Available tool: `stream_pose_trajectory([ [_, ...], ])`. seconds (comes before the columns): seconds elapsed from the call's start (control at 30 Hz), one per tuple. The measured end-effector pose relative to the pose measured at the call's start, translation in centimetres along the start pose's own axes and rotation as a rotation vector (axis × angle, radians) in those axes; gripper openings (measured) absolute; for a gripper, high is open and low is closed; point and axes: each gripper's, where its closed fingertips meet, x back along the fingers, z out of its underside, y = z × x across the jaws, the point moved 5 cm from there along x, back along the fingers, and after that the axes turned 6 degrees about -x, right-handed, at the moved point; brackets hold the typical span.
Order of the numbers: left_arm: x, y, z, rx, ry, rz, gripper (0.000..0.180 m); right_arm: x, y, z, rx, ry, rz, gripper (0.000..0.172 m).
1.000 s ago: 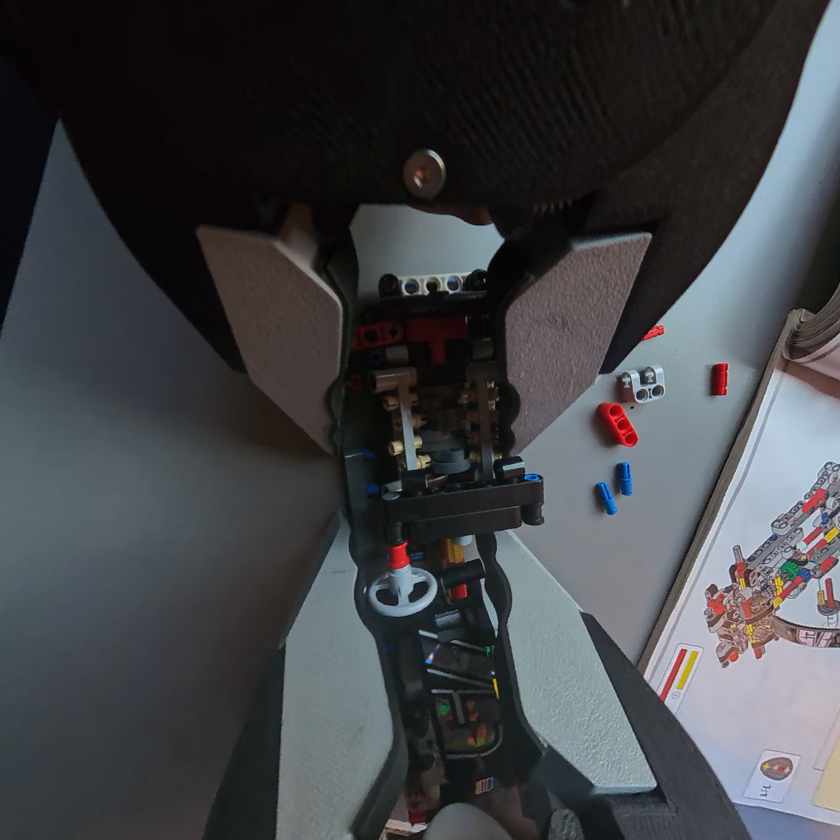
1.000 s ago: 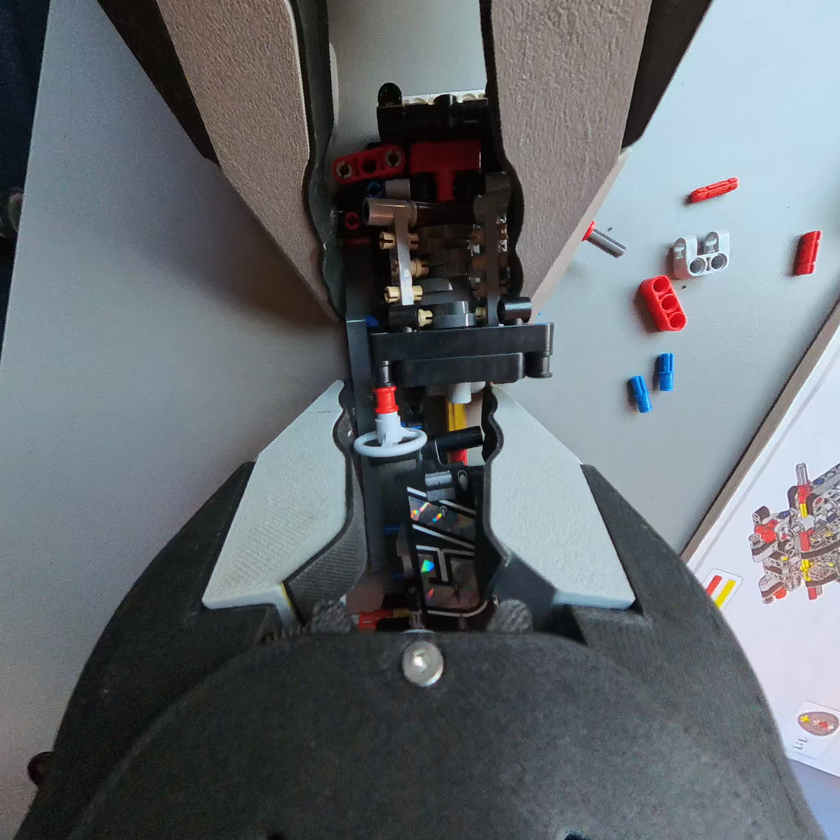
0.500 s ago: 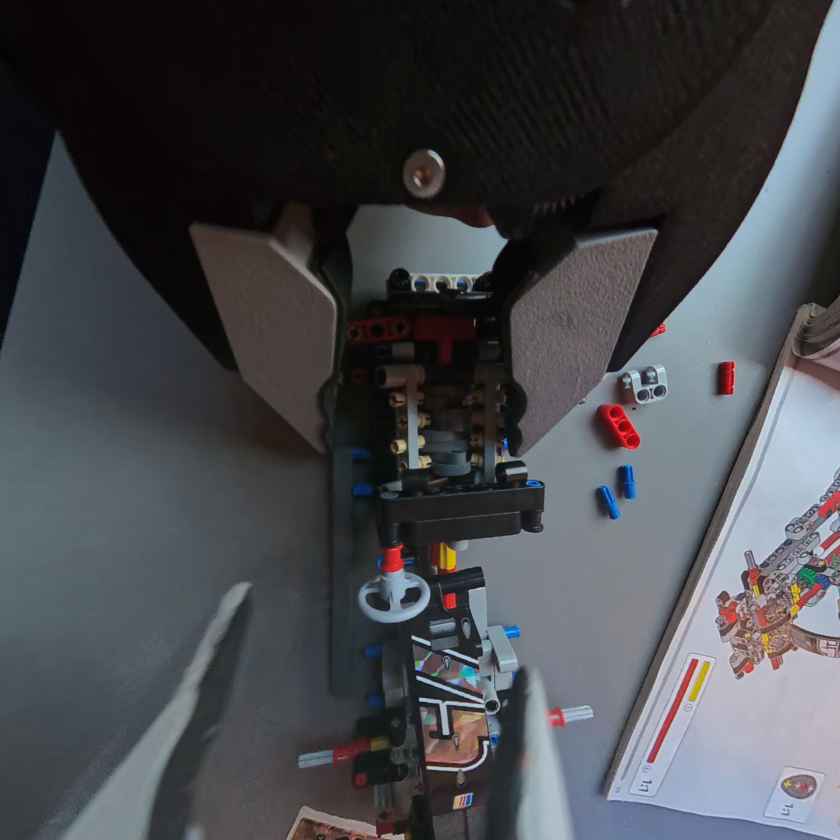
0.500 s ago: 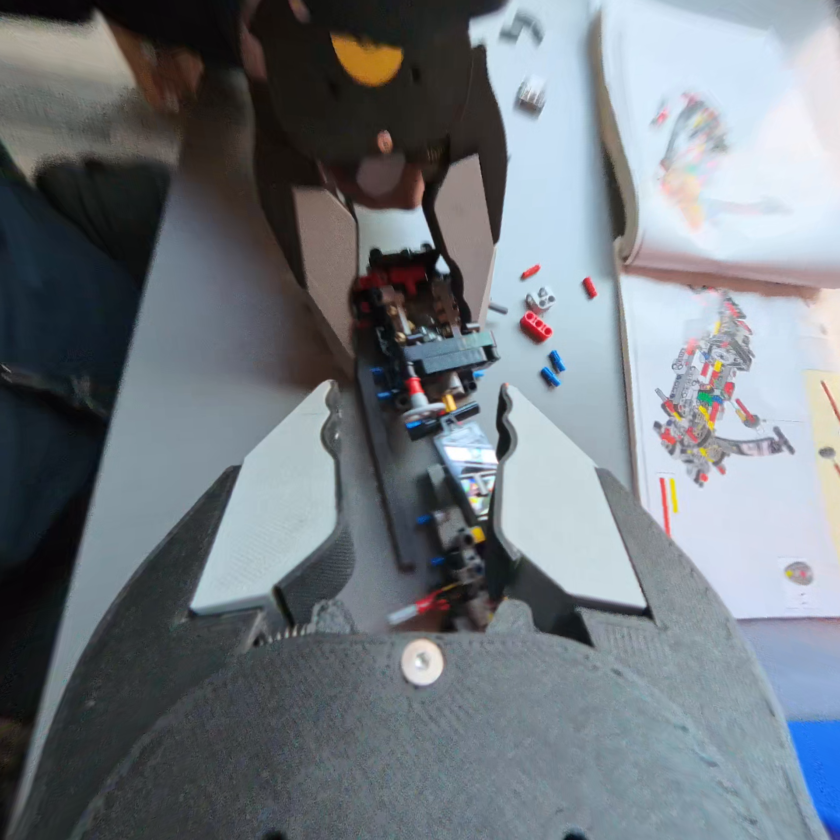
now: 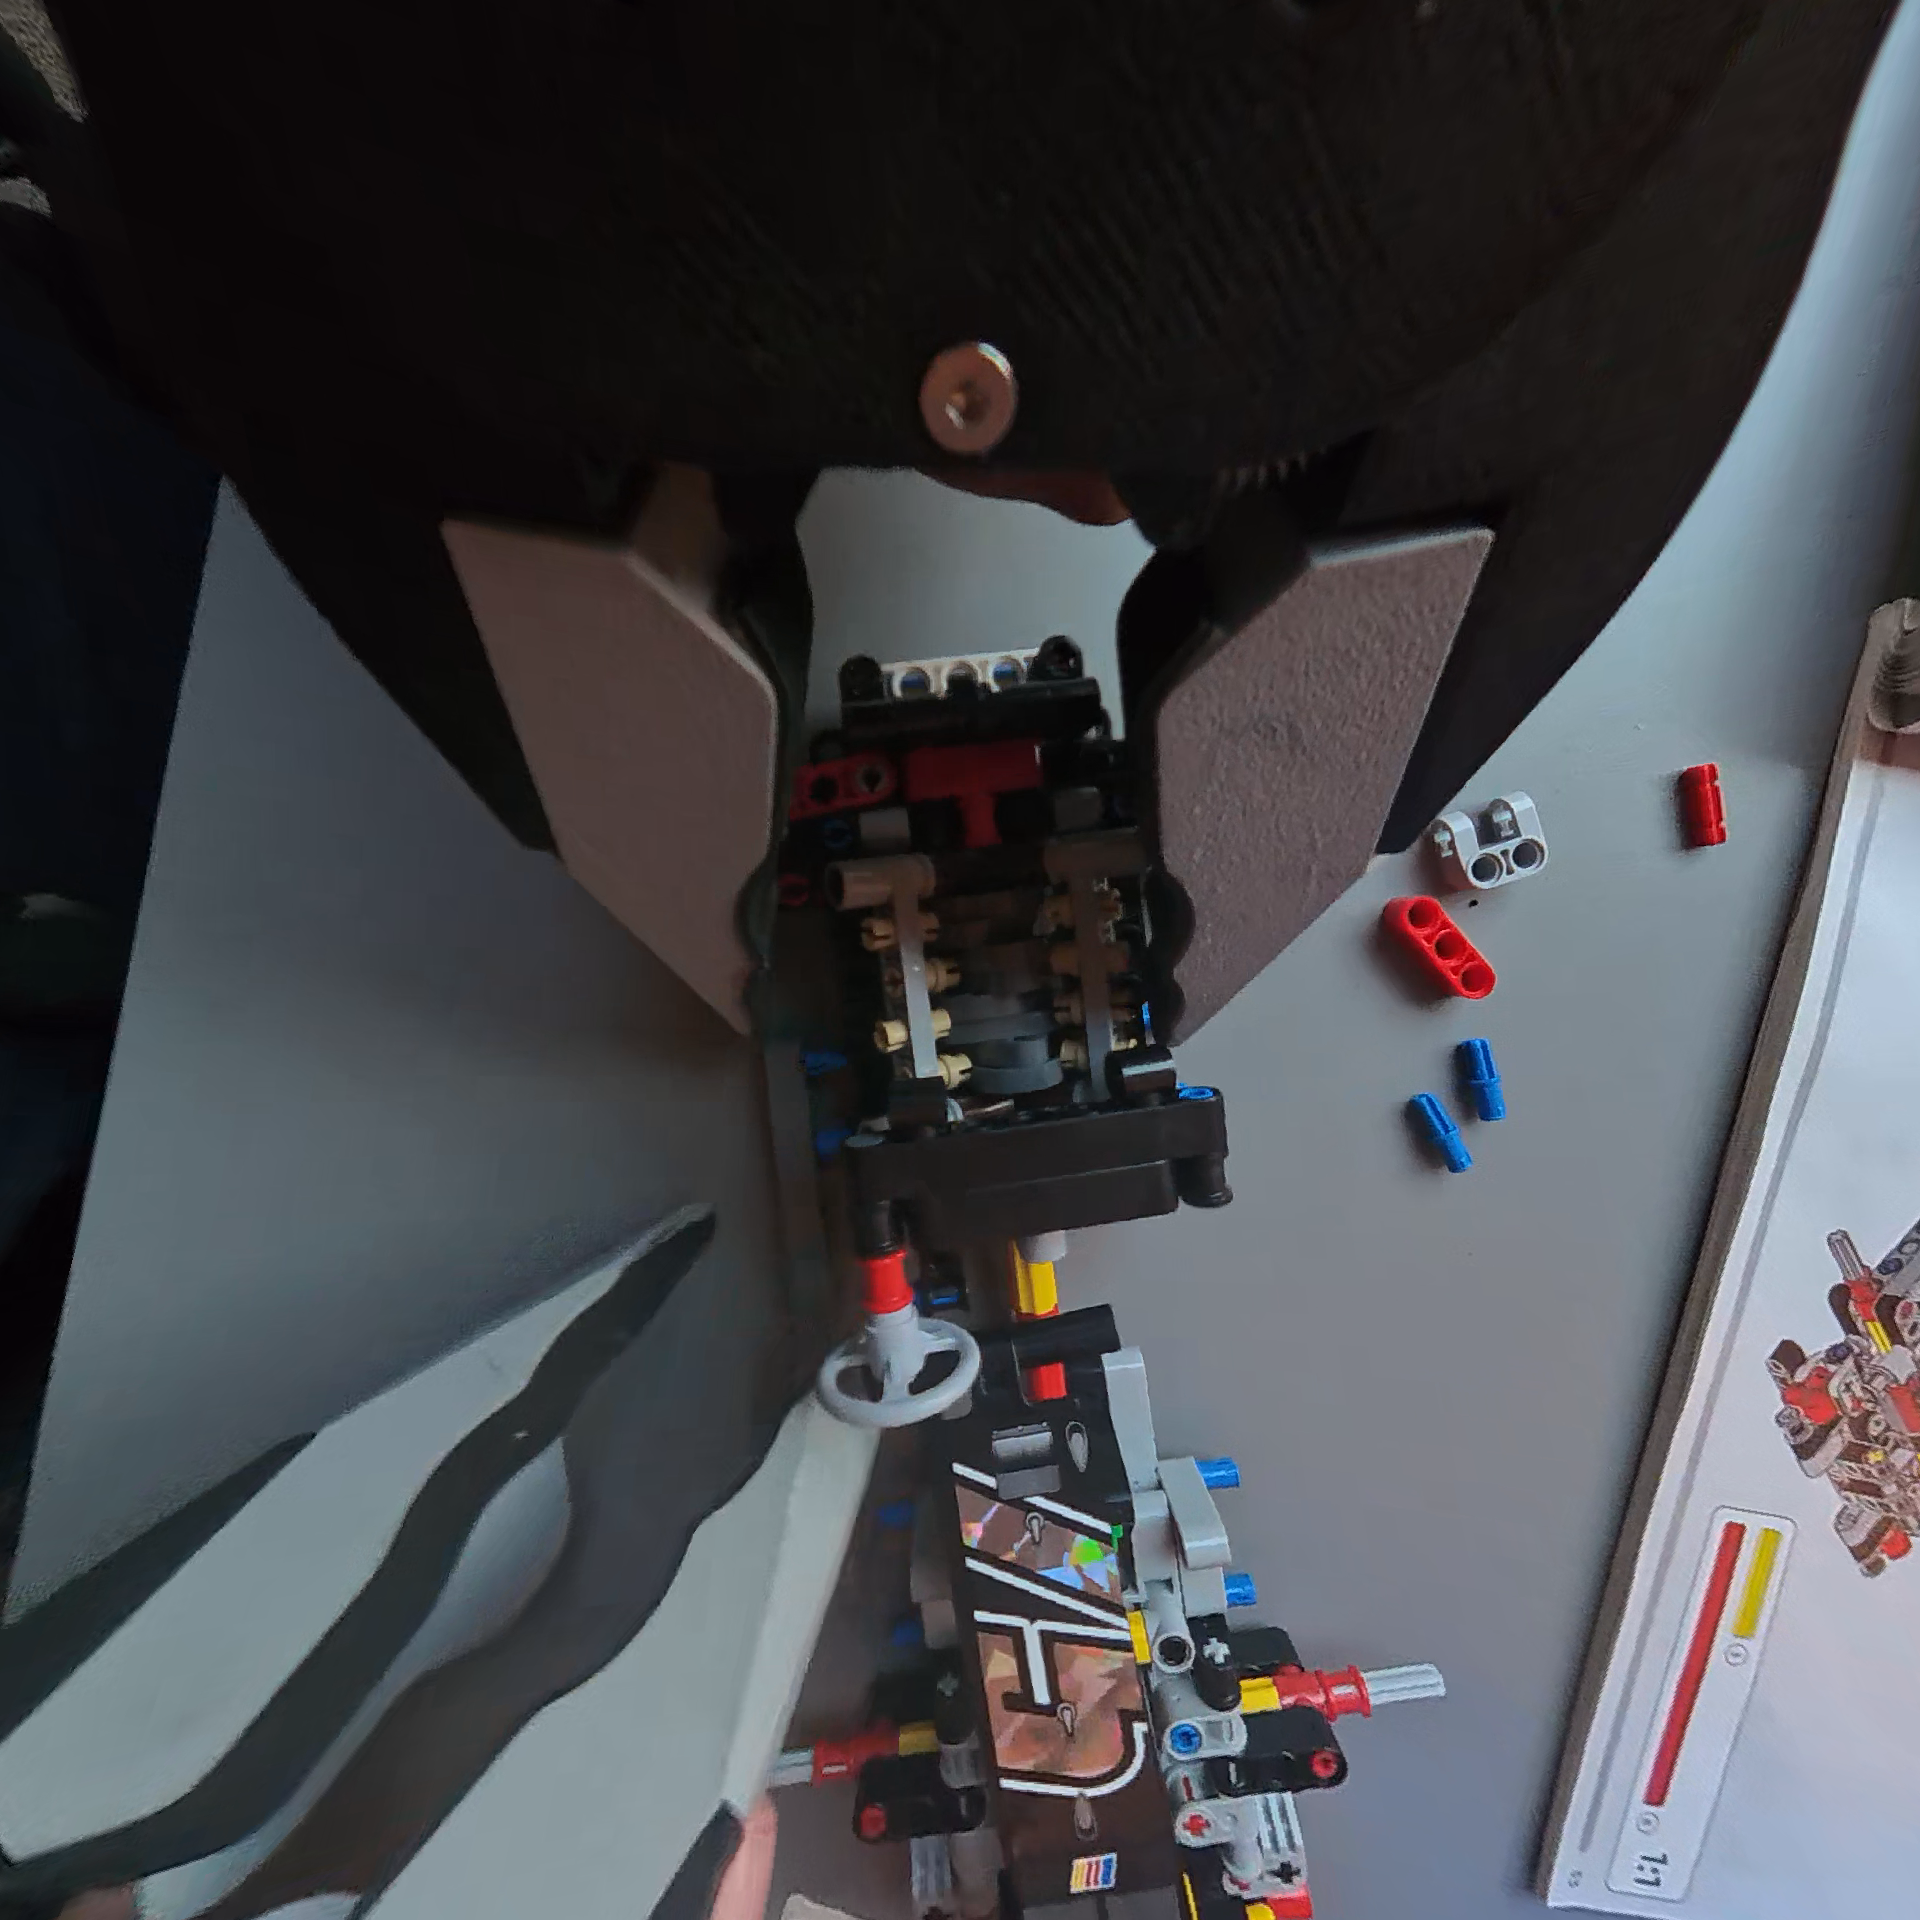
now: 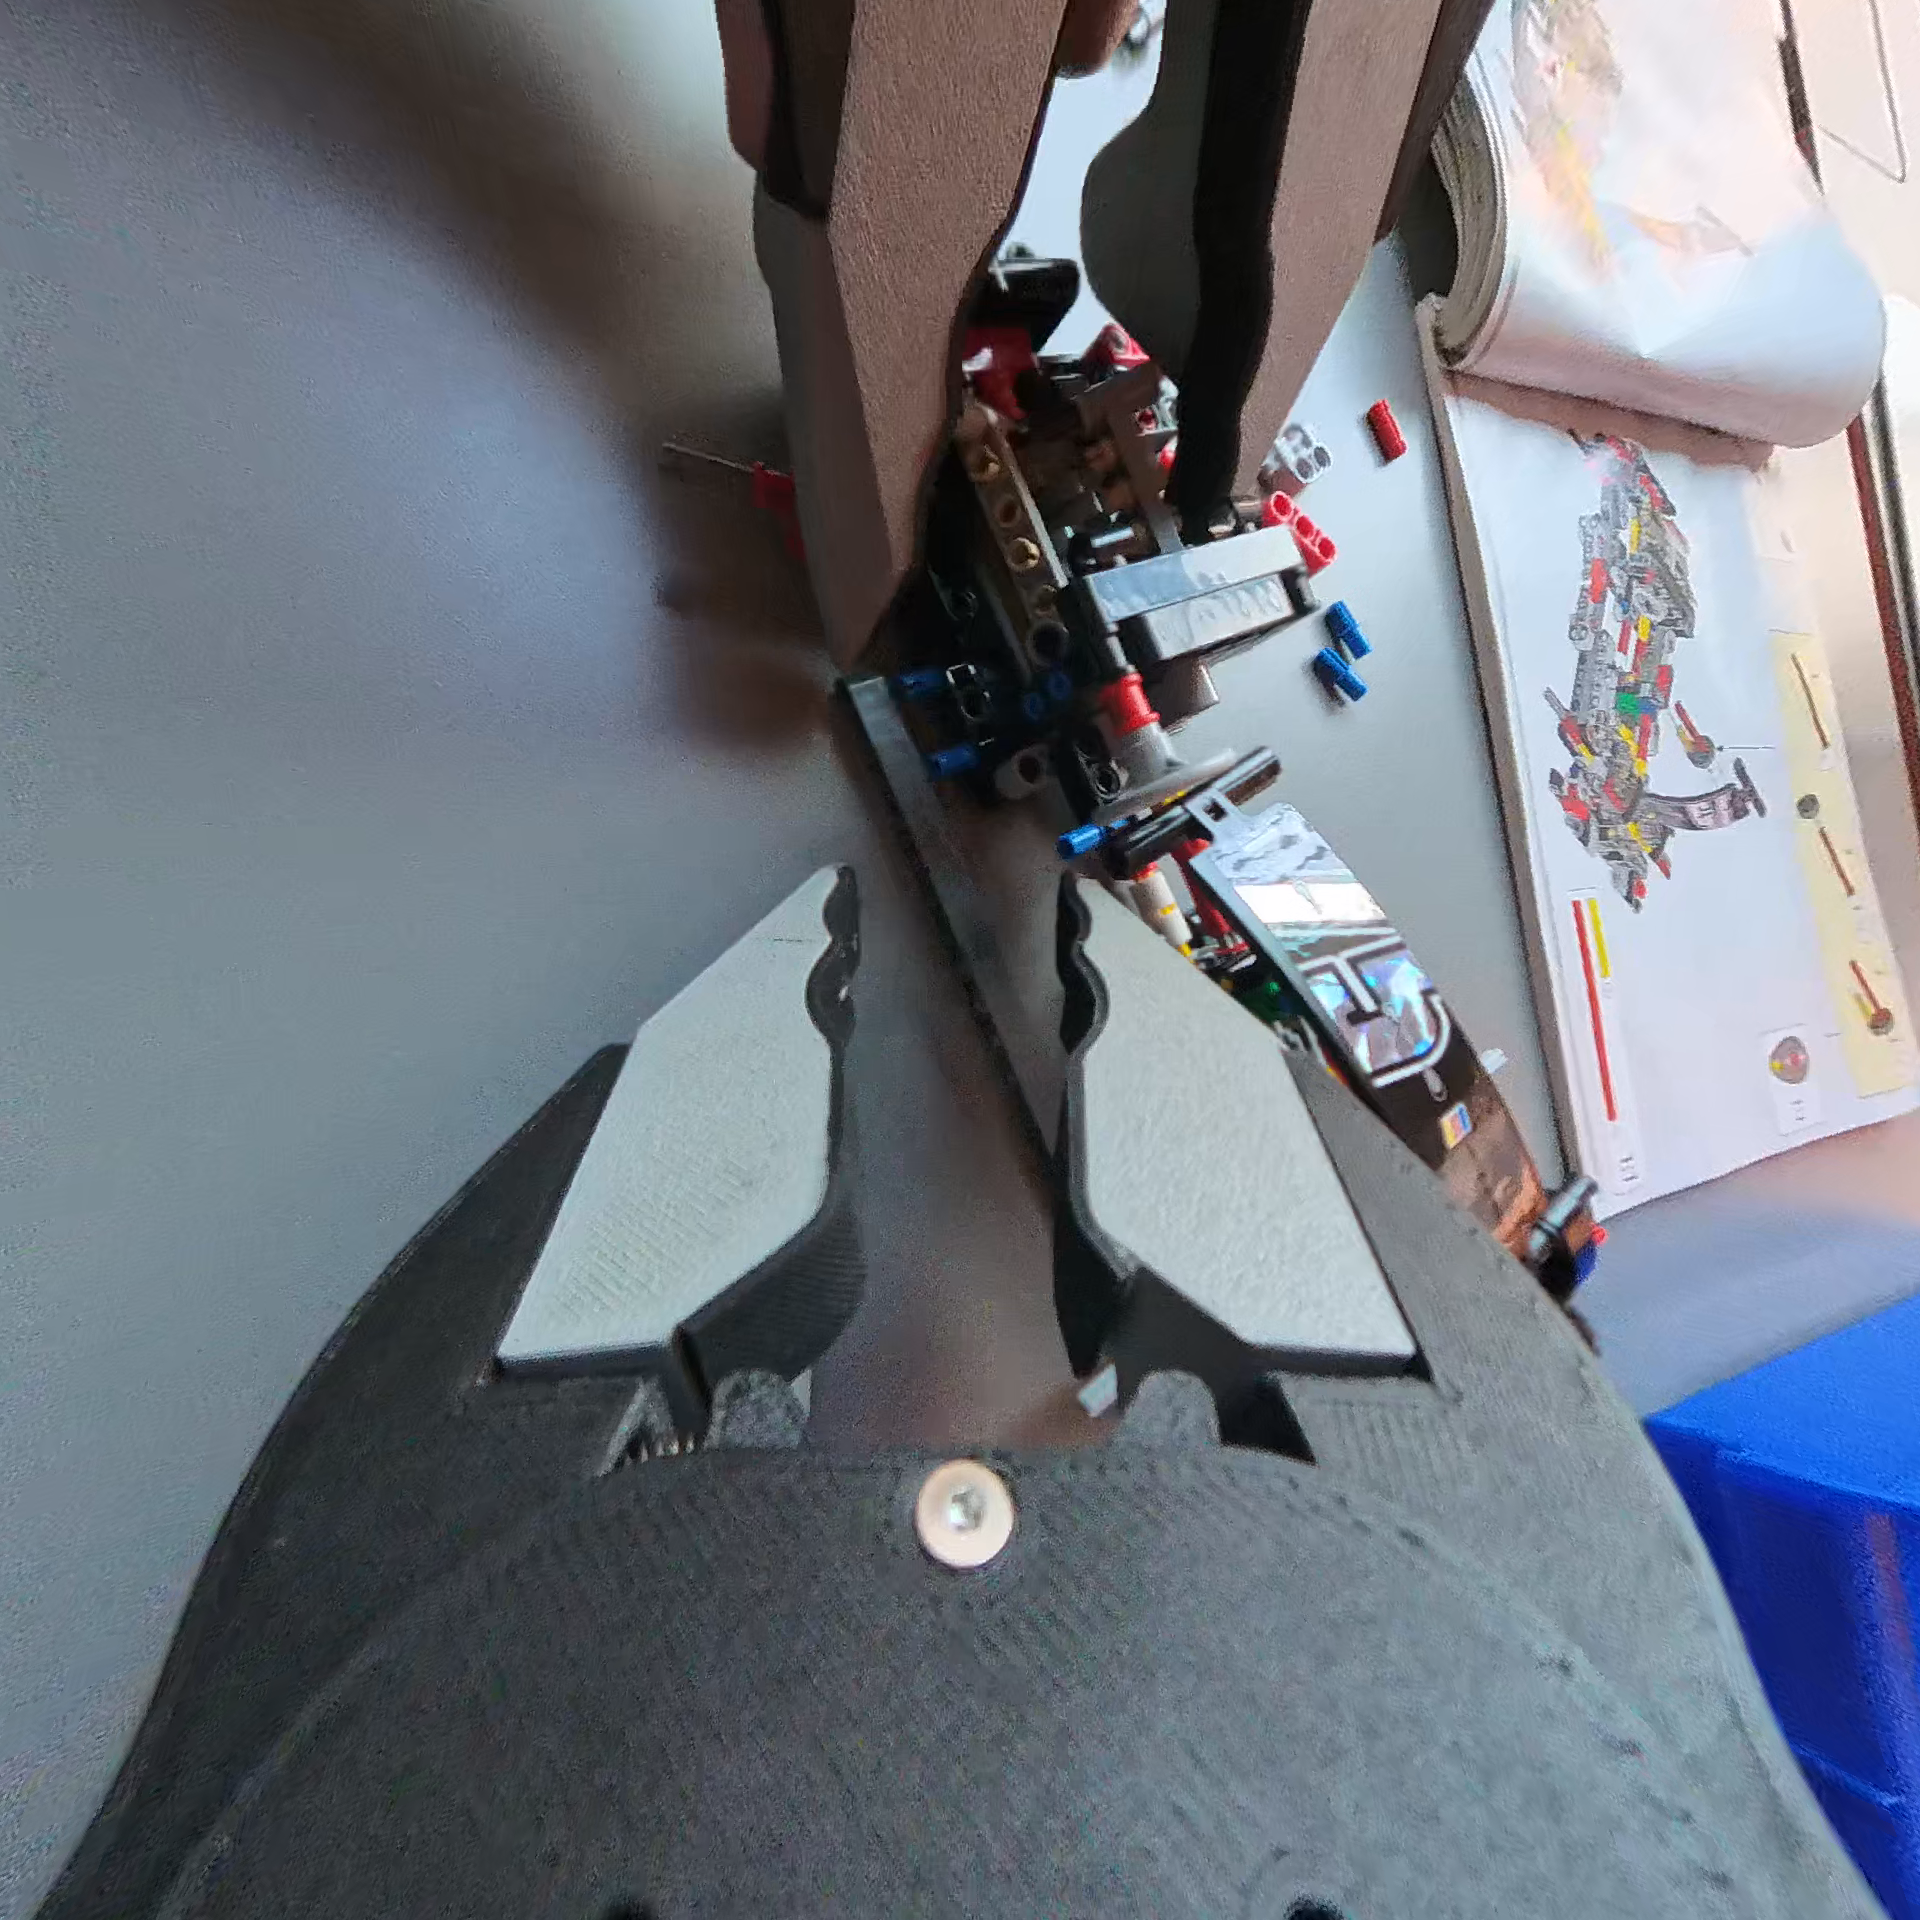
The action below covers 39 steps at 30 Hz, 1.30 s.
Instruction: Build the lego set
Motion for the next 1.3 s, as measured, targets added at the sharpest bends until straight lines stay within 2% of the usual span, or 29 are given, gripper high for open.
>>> stream_pose_trajectory([
  [0.1,0.1,-0.2,-0.1,0.029,-0.035,0.025,0.072,0.0,0.0,0.2,-0.011,-0.007,-0.085,0.019],
  [0.2,0.2,-0.3,0.1,0.040,-0.051,0.025,0.072,-0.7,-0.3,0.4,-0.037,-0.012,-0.148,0.010],
  [0.33,0.3,0.1,0.2,0.047,-0.045,0.011,0.058,-0.7,0.4,0.0,-0.044,-0.011,-0.232,0.006],
  [0.47,0.3,-0.1,0.2,0.031,0.001,0.005,0.058,0.1,1.1,0.6,-0.036,-0.010,-0.142,0.006],
  [0.57,0.2,-0.2,0.1,0.047,-0.003,0.008,0.058,1.7,1.9,1.2,-0.065,-0.036,-0.113,0.027],
  [0.67,0.3,-0.2,0.1,0.077,-0.025,0.016,0.057,5.0,1.6,2.5,-0.109,-0.091,-0.053,0.029],
  [0.77,0.5,-0.3,0.2,0.092,-0.024,0.048,0.057,8.4,-0.7,5.7,-0.258,-0.121,0.056,0.037],
  [0.87,0.8,0.1,0.0,0.164,-0.042,0.115,0.055,9.2,-2.2,8.5,-0.354,-0.076,0.093,0.060],
  [0.9,0.9,0.3,0.0,0.198,-0.052,0.148,0.054,9.0,-2.4,8.8,-0.338,-0.058,0.115,0.062],
  [1.0,1.5,0.9,-0.3,0.321,-0.126,0.289,0.043,8.7,-1.8,7.8,-0.281,-0.102,0.137,0.062],
  [1.07,1.8,1.4,-0.2,0.399,-0.159,0.392,0.040,8.4,-1.0,7.3,-0.194,-0.075,0.165,0.058],
  [1.13,1.9,1.7,0.1,0.380,-0.157,0.377,0.040,7.6,0.6,5.8,-0.080,-0.067,0.163,0.047],
  [1.2,1.8,1.6,0.2,0.357,-0.158,0.347,0.034,6.4,2.0,4.3,-0.051,-0.056,0.105,0.053],
  [1.27,1.7,1.3,0.1,0.359,-0.187,0.344,0.027,5.7,2.2,3.4,-0.029,-0.074,0.080,0.050],
  [1.3,1.5,1.4,0.3,0.356,-0.184,0.320,0.019,5.5,2.1,3.3,-0.031,-0.083,0.067,0.049],
])
